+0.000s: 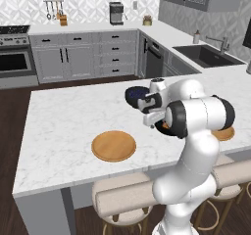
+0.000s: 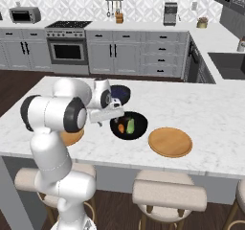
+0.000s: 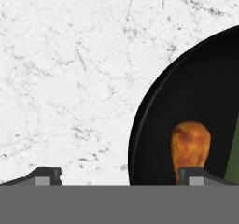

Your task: Pick the chicken drumstick and corn from their plates and place them in the bowl. Then put the bowl in the fridge.

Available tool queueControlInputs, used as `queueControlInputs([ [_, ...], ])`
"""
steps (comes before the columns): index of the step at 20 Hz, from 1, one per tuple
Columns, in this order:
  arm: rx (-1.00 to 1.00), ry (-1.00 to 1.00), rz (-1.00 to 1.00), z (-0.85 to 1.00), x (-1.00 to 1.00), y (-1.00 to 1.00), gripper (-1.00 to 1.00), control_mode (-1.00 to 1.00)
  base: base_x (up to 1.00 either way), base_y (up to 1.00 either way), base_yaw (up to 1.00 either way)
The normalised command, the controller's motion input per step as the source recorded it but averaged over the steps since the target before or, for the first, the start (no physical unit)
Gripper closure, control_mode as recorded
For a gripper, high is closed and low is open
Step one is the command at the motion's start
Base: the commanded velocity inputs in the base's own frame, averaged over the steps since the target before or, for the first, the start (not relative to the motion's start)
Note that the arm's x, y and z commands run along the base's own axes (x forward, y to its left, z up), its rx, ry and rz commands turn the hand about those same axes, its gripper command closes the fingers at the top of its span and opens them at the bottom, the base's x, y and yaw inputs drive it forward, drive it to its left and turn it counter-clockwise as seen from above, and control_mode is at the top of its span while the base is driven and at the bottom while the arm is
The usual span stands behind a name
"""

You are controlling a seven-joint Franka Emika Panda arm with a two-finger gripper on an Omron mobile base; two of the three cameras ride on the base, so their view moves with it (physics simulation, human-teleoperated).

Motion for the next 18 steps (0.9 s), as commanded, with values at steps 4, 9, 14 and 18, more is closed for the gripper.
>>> queueControlInputs([
  [4,0.00,0.00,0.00,-0.28,0.28,0.00,-1.00,-1.00,0.00,0.00,0.00],
  [9,0.00,0.00,0.00,-0.26,0.19,-0.01,-1.00,-1.00,0.00,0.00,0.00],
  [14,0.00,0.00,0.00,-0.22,0.14,-0.02,-1.00,-1.00,0.00,0.00,0.00],
  [18,0.00,0.00,0.00,-0.05,0.01,0.00,-1.00,-1.00,0.00,0.00,0.00],
])
